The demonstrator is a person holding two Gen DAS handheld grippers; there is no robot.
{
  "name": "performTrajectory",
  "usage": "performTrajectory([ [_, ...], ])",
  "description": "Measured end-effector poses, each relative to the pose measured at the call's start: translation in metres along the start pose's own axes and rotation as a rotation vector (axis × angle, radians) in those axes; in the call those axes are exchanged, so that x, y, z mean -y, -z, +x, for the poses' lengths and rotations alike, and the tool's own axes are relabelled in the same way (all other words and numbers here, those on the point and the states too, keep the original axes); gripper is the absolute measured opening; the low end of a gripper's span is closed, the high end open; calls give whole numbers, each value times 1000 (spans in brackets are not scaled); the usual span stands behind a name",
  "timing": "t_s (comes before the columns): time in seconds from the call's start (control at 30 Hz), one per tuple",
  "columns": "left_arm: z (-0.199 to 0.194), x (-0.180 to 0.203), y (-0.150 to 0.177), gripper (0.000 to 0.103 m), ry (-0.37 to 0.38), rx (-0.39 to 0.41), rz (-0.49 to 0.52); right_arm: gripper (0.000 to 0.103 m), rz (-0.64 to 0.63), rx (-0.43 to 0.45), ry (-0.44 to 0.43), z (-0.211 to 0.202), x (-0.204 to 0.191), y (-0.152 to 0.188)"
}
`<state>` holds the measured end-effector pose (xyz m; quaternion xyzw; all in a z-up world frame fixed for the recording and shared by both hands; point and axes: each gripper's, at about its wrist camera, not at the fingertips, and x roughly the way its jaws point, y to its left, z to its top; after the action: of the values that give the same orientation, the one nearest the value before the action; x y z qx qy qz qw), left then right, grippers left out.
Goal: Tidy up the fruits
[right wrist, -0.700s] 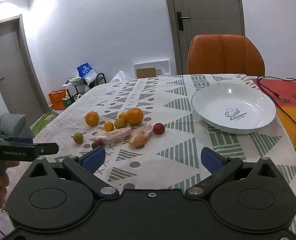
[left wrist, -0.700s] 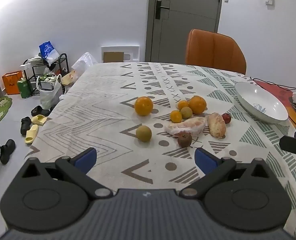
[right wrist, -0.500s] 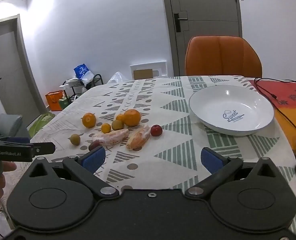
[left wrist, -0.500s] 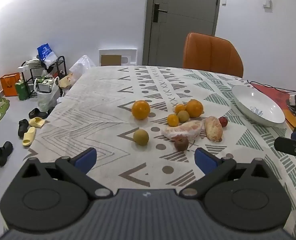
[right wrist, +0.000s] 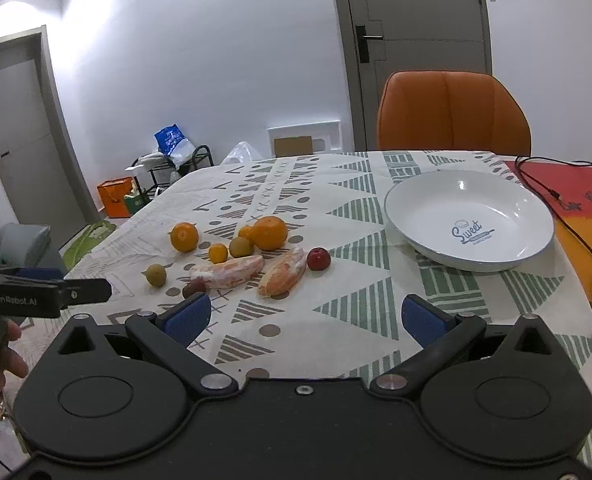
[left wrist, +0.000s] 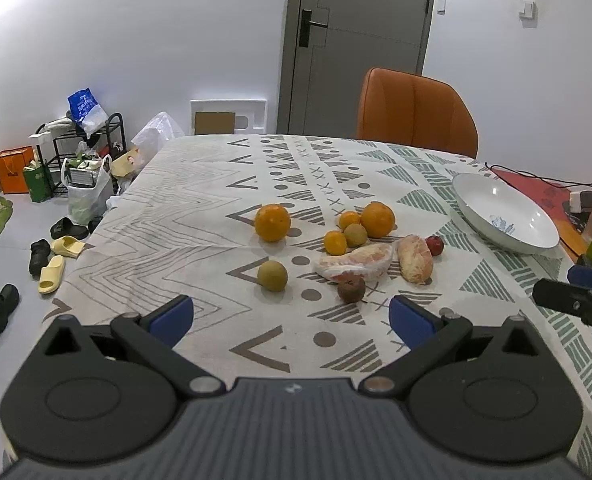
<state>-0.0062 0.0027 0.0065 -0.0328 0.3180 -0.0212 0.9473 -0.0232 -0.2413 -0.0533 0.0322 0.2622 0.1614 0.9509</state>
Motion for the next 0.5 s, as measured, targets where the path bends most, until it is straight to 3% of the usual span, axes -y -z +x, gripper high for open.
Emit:
performTrajectory([
  [0.5,-3,1,-1,103,-7,15,4,103,-4,-6,11,-1,1,-2],
])
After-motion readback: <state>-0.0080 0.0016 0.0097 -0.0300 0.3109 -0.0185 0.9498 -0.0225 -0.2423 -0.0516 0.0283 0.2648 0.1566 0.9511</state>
